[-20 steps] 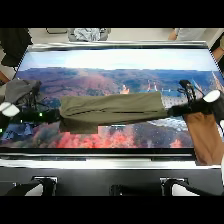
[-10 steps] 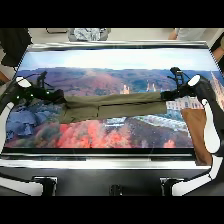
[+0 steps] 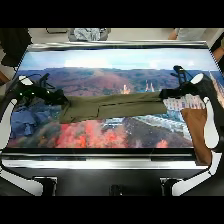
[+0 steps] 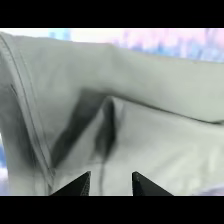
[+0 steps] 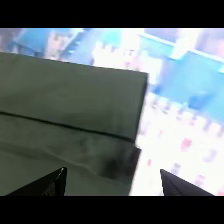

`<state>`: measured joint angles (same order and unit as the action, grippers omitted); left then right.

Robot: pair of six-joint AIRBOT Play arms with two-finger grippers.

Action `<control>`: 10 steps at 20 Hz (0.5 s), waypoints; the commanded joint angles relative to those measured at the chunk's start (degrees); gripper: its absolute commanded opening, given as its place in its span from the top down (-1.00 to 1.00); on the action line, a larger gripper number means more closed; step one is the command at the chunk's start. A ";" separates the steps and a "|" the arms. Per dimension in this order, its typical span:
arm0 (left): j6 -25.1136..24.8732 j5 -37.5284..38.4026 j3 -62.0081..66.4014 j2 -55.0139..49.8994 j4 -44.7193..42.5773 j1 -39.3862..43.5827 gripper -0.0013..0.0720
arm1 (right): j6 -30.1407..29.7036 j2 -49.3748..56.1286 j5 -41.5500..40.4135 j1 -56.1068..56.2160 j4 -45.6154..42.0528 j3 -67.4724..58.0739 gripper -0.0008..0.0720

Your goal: Fold the shirts.

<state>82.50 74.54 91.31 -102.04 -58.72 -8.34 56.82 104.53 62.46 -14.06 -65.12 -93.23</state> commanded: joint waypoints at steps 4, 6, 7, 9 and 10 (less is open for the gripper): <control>-1.73 1.92 1.55 7.39 4.81 2.73 0.06 | -0.24 7.06 10.99 -5.70 14.21 -0.68 -0.98; -1.75 1.92 1.55 9.92 4.81 4.52 0.06 | -0.22 9.97 13.57 -4.70 17.84 -0.68 -0.98; -1.73 1.79 1.55 11.13 4.81 5.49 0.06 | -0.15 10.91 13.75 -4.00 19.19 -0.68 -0.97; -1.73 0.96 1.55 12.92 4.81 7.37 0.06 | 1.20 11.78 12.61 -1.88 19.63 -0.68 -0.58; -1.73 0.72 1.55 13.33 4.81 8.26 0.06 | 1.18 11.78 11.10 -0.87 19.47 -0.68 0.06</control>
<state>80.93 76.12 92.79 -91.13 -54.17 -2.42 57.08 114.65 73.95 -16.78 -47.75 -93.82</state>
